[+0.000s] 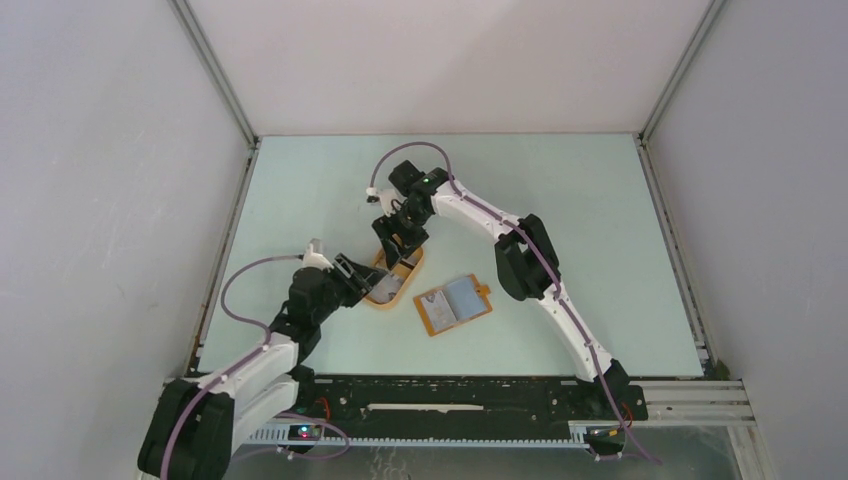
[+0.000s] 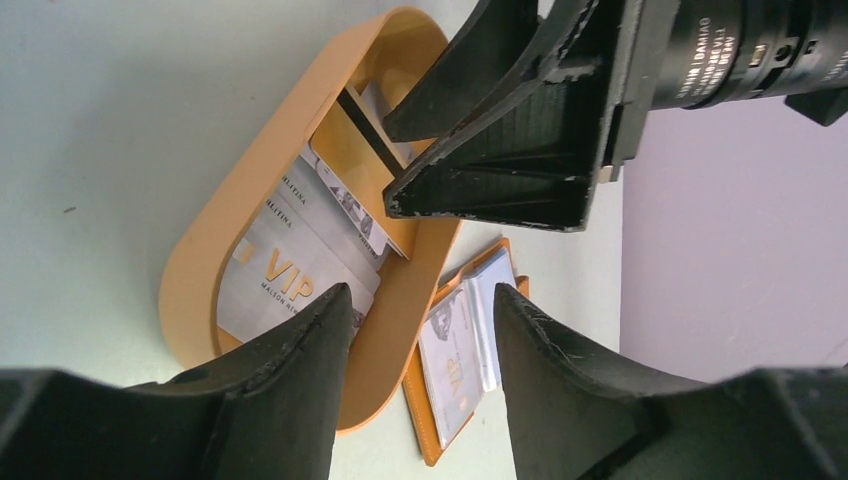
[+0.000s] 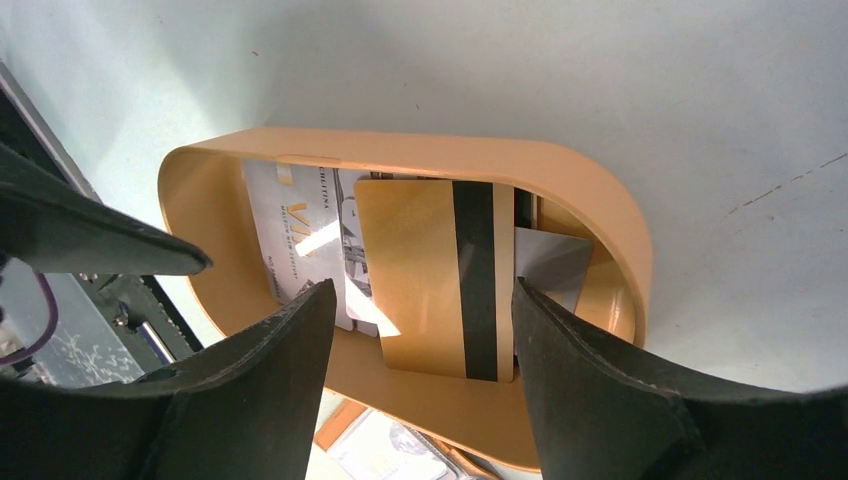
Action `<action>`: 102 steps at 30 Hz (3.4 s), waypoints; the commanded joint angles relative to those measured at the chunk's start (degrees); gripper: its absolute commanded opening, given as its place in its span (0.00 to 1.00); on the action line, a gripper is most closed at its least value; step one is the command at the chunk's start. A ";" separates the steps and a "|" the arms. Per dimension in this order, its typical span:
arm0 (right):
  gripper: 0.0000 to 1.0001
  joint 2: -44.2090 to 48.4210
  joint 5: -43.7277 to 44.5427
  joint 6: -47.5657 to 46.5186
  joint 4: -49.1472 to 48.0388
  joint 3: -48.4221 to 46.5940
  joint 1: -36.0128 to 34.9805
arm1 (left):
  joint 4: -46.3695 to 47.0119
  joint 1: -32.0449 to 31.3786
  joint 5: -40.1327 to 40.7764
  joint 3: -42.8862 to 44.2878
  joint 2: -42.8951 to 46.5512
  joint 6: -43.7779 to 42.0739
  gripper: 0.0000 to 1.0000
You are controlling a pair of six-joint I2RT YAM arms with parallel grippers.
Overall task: Put the credit cards into the card holder
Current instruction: Pick up the credit card from the storage box.
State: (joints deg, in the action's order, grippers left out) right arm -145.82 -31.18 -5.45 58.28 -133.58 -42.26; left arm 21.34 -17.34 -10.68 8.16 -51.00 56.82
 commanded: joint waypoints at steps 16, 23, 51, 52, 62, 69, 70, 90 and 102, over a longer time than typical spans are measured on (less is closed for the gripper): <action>0.68 -4.37 -3.29 1.93 2.27 0.00 2.33 | 4.94 -3.76 8.04 7.55 -15.40 7.60 0.60; 0.66 -4.63 -4.08 2.45 2.17 0.04 3.04 | -2.80 -5.78 11.78 12.26 -19.56 9.68 0.60; 0.40 -5.99 -6.35 5.19 0.92 0.16 4.71 | -7.73 -9.64 19.30 16.18 -24.98 17.98 0.55; 0.39 -6.11 -6.44 5.19 0.94 0.16 4.68 | -7.94 -9.70 19.49 16.23 -24.94 17.98 0.55; 0.34 -6.14 -7.70 5.19 0.95 0.16 4.91 | -2.20 -9.80 18.39 15.19 -27.24 19.36 0.51; 0.34 -5.90 -9.08 5.19 0.82 0.16 5.08 | 3.48 -9.82 17.31 13.40 -25.99 18.93 0.44; 0.34 -5.83 -9.43 5.19 0.86 0.16 5.15 | 3.64 -9.81 17.35 13.37 -25.79 18.74 0.44; 0.38 3.43 -18.07 3.99 -2.66 4.16 7.89 | 12.49 -8.67 13.70 13.16 -32.96 10.48 0.10; 0.58 13.23 -21.01 -2.82 -4.59 8.99 8.05 | 10.75 -8.37 14.72 10.02 -24.26 -0.95 0.00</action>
State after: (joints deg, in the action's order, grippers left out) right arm -139.90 -49.32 -4.10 55.13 -125.08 -34.35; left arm 31.97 -26.20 3.29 20.12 -78.48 62.57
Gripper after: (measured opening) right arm 0.559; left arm 0.009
